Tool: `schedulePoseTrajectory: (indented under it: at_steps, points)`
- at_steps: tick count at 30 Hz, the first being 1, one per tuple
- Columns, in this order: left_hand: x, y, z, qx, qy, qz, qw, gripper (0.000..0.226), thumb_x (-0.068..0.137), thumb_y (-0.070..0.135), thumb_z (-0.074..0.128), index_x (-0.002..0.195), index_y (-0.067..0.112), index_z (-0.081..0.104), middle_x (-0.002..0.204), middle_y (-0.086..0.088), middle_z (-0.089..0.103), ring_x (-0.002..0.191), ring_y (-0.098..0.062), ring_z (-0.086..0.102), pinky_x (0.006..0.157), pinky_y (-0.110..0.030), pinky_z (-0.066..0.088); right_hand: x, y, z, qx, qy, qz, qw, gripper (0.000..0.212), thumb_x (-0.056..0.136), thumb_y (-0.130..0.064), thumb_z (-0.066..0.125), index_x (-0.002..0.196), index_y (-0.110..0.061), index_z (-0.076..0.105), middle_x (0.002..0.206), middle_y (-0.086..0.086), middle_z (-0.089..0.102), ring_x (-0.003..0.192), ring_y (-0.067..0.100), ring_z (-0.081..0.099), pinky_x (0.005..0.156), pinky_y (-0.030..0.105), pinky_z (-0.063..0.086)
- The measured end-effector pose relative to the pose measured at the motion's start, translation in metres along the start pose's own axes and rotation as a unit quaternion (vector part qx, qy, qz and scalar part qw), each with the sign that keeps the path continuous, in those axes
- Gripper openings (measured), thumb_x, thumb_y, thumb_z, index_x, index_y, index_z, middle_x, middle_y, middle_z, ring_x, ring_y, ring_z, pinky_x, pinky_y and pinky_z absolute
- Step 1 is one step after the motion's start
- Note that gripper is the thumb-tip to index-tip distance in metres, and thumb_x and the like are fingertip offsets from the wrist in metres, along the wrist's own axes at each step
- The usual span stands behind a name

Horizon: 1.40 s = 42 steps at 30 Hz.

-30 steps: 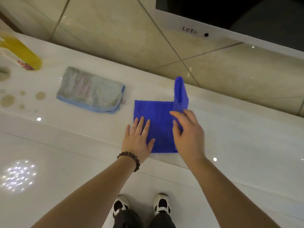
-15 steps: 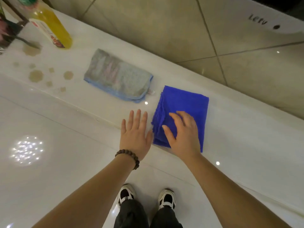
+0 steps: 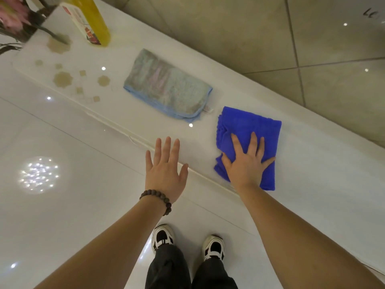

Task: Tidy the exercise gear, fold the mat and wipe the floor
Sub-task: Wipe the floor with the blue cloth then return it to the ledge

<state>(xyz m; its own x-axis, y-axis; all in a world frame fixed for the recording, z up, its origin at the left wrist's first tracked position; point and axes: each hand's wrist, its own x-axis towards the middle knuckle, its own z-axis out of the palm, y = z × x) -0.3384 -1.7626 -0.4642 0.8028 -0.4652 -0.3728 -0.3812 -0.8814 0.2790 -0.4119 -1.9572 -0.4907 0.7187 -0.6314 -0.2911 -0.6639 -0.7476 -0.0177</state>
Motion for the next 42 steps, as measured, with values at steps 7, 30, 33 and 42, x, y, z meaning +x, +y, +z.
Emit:
schedulePoseTrajectory:
  at_steps: [7, 30, 33, 42]
  points:
    - [-0.037, -0.009, -0.014, -0.009, -0.002, -0.061, 0.998, 0.066, 0.099, 0.048, 0.026, 0.153, 0.028, -0.006, 0.162, 0.003, -0.008, 0.147, -0.019, -0.018, 0.120, -0.044, -0.008, -0.002, 0.032, -0.020, -0.036, 0.018, -0.071, 0.997, 0.049, 0.087, -0.034, 0.062, 0.134, -0.025, 0.049, 0.142, 0.015, 0.036, 0.127, 0.040, 0.032, 0.091, 0.059, 0.037]
    - [-0.360, -0.129, -0.200, -0.092, 0.093, -0.411, 0.902, 0.066, 0.099, 0.052, 0.020, 0.153, 0.027, -0.008, 0.162, 0.001, -0.010, 0.147, -0.022, -0.016, 0.120, -0.047, -0.003, -0.261, -0.188, -0.217, 0.072, 0.021, -0.472, 0.879, 0.055, 0.066, -0.012, 0.082, 0.117, -0.016, 0.063, 0.124, 0.019, 0.052, 0.102, 0.040, 0.055, 0.075, 0.048, 0.048]
    - [-0.388, -0.179, -0.211, -0.108, 0.103, -0.440, 0.886, 0.065, 0.099, 0.052, 0.019, 0.153, 0.027, -0.009, 0.162, 0.001, -0.011, 0.147, -0.022, -0.016, 0.120, -0.047, -0.003, -0.296, -0.245, -0.219, 0.062, 0.018, -0.501, 0.863, 0.054, 0.067, -0.015, 0.082, 0.117, -0.017, 0.063, 0.124, 0.017, 0.052, 0.105, 0.039, 0.054, 0.077, 0.048, 0.047]
    - [-0.452, -0.372, -0.253, -0.114, 0.116, -0.433, 0.887, 0.065, 0.100, 0.049, 0.022, 0.153, 0.026, -0.007, 0.162, 0.000, -0.007, 0.148, -0.022, -0.014, 0.120, -0.047, -0.003, -0.387, -0.431, -0.200, 0.052, 0.014, -0.486, 0.872, 0.054, 0.075, -0.017, 0.078, 0.125, -0.017, 0.059, 0.132, 0.017, 0.048, 0.115, 0.038, 0.050, 0.087, 0.050, 0.045]
